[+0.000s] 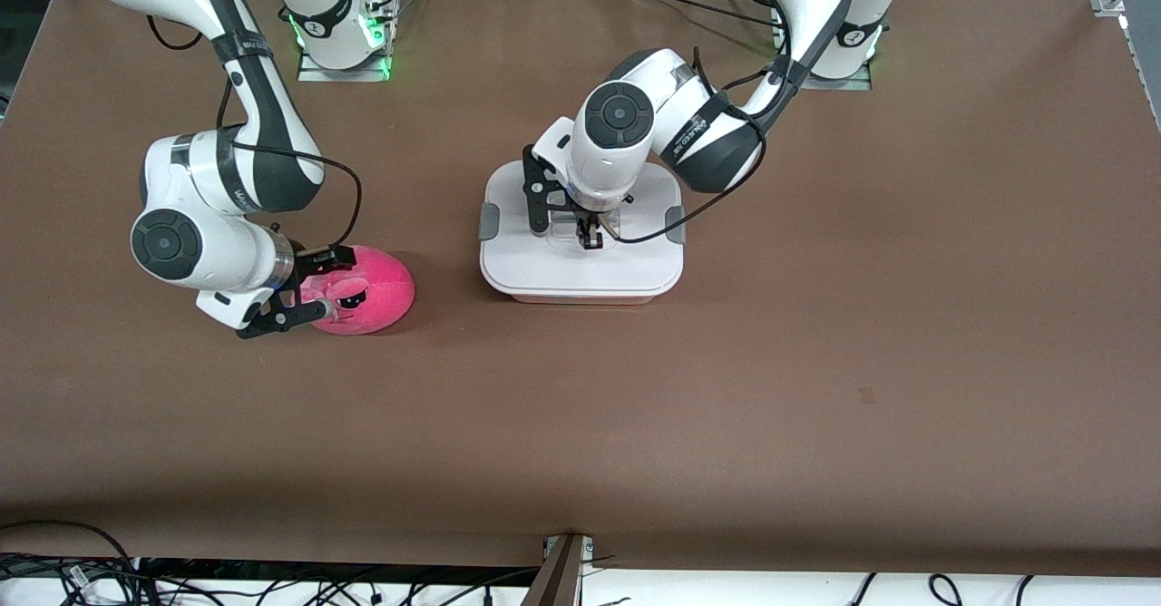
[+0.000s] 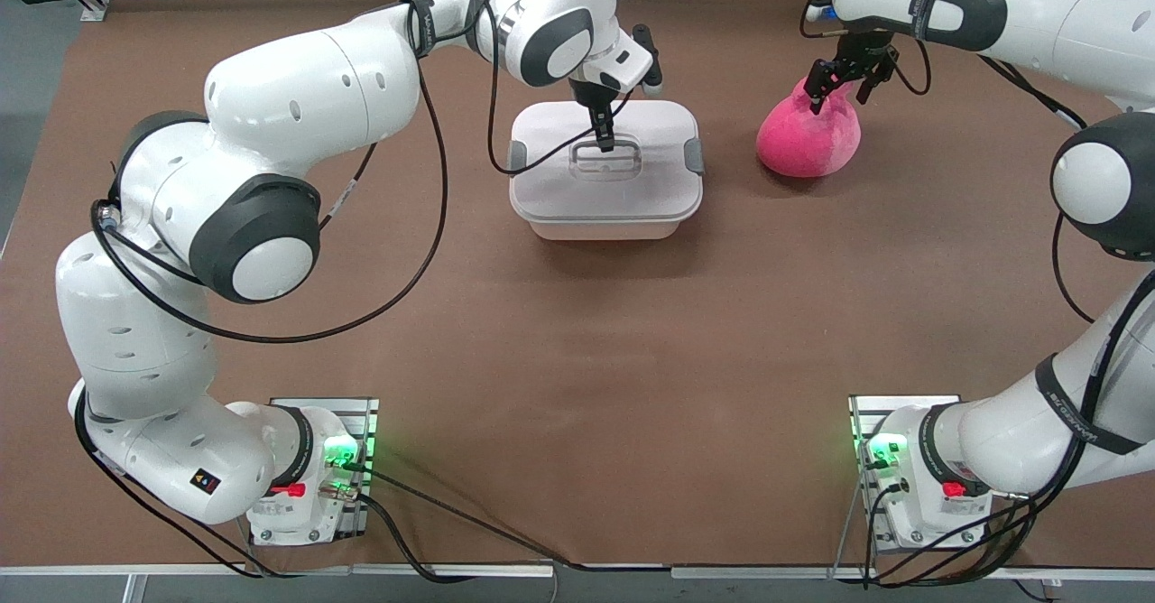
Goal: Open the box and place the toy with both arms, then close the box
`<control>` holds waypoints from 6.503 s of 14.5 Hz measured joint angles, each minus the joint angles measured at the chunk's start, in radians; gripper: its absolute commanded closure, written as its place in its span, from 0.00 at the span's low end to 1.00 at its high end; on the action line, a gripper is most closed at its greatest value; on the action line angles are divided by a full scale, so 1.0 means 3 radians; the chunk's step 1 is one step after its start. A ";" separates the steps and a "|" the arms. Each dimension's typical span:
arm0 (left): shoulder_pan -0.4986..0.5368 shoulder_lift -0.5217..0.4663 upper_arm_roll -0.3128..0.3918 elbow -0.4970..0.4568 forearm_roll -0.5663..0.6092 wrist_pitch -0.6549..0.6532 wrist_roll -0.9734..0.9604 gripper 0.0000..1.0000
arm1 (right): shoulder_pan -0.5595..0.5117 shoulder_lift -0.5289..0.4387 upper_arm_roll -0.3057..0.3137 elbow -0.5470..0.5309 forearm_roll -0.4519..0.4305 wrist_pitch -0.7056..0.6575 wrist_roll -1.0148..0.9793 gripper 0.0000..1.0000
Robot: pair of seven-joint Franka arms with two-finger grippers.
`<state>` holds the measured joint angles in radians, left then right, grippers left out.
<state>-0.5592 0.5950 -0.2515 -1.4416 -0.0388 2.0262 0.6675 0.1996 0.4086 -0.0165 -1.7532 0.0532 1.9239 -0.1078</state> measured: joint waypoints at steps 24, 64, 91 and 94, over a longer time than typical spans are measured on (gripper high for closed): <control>0.1282 -0.0829 0.0077 0.0322 0.0116 -0.1095 0.1023 1.00 | 0.0020 -0.0242 0.0800 0.0940 -0.0122 -0.0792 -0.1047 1.00; 0.0532 -0.0133 -0.0513 0.0222 0.0116 -0.0462 0.0508 1.00 | 0.0378 -0.0135 -0.0296 0.1424 -0.0218 -0.0964 0.0853 0.00; 0.0250 0.0137 -0.0456 0.0171 0.0590 -0.0279 0.0033 0.00 | -0.0458 -0.1093 -0.0168 0.0793 -0.0280 -0.1421 0.0538 0.00; 0.0334 -0.0072 -0.0441 0.0231 0.0591 -0.0403 -0.0070 0.00 | -0.0460 -0.1083 -0.0168 0.0793 -0.0280 -0.1418 0.0527 0.00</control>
<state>-0.4590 0.5735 -0.3837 -1.3723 0.1384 1.9054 0.6464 0.0616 0.0837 -0.0670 -1.5151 -0.0307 1.4985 0.0503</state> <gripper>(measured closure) 0.529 0.000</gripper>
